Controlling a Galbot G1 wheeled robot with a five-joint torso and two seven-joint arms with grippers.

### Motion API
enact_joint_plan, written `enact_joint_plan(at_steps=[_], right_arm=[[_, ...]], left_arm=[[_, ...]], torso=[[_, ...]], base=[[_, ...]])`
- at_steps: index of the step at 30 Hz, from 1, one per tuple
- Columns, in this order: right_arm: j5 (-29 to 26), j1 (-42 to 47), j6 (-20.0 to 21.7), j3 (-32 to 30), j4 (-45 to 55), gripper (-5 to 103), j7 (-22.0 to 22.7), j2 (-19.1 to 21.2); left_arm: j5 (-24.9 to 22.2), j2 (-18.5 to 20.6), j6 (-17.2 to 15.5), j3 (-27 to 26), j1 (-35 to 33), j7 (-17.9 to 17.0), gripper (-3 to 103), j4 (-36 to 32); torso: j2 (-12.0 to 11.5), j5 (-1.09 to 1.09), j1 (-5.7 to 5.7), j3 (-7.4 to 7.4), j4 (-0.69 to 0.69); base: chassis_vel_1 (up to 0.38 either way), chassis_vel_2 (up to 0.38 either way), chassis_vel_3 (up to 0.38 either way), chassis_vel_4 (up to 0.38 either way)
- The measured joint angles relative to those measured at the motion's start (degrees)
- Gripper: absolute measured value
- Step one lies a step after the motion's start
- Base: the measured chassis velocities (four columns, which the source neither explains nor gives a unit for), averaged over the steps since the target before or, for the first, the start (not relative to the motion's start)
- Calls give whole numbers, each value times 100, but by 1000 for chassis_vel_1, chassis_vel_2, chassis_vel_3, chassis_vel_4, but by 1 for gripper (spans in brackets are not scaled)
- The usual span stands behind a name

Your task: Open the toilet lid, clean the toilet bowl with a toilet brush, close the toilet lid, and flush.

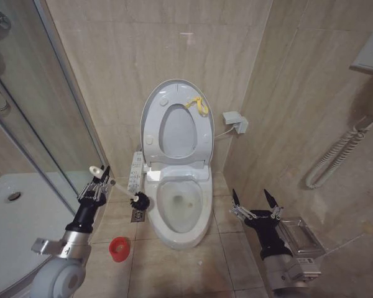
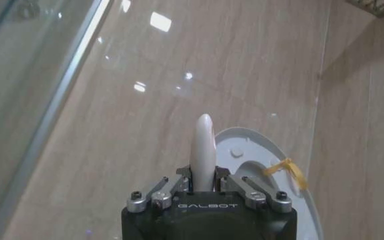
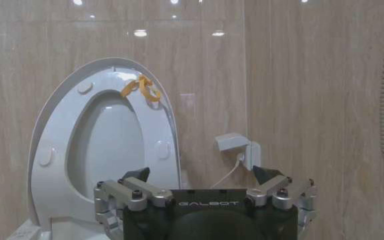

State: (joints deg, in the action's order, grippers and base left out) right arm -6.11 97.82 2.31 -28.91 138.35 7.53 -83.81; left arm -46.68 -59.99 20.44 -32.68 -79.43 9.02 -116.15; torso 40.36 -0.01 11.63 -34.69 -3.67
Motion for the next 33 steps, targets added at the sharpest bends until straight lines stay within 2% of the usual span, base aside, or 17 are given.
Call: enact_joint_plan(at_steps=[1,5,10,12,14,17,18,23,25,30,33], right_arm=[[0,0,0,0,0,100,0,0],[0,0,0,0,0,100,0,0],[0,0,0,0,0,100,0,0],[0,0,0,0,0,100,0,0],[0,0,0,0,0,100,0,0],[0,0,0,0,0,100,0,0],[0,0,0,0,0,100,0,0],[0,0,0,1,0,100,-1,0],[0,0,0,1,0,100,-1,0],[0,0,0,0,0,100,0,0],[0,0,0,0,0,100,0,0]], left_arm=[[-219,94,-28,82,110,61,21,89],[-523,253,-64,358,492,216,21,341],[-621,348,-108,696,968,281,21,634],[-639,367,-129,1057,1518,309,21,1021],[-641,354,-130,1180,1745,325,21,1191],[-654,230,-68,1566,2372,429,21,1828],[-654,230,-68,1566,2372,429,21,1828],[-541,-187,143,2258,3164,677,21,2899],[-533,-205,151,2282,3185,690,21,2934],[-330,-729,340,2970,3751,889,21,3985],[-301,-866,372,3126,3875,918,21,4255]], torso=[[0,1,0,0,0],[0,1,0,0,1],[0,1,0,0,-1],[0,1,0,0,2],[0,1,0,-1,1],[0,2,1,-1,-1],[0,2,1,-1,-1],[0,2,1,-1,1],[-1,1,1,-1,1],[-1,2,1,-1,0],[0,2,0,-1,1]], base=[[0,0,0,0],[0,0,0,0],[0,0,0,0],[0,0,0,0],[0,0,0,0],[0,0,0,0],[0,0,0,0],[0,0,0,0],[0,0,0,0],[0,0,0,0],[0,0,0,0]])
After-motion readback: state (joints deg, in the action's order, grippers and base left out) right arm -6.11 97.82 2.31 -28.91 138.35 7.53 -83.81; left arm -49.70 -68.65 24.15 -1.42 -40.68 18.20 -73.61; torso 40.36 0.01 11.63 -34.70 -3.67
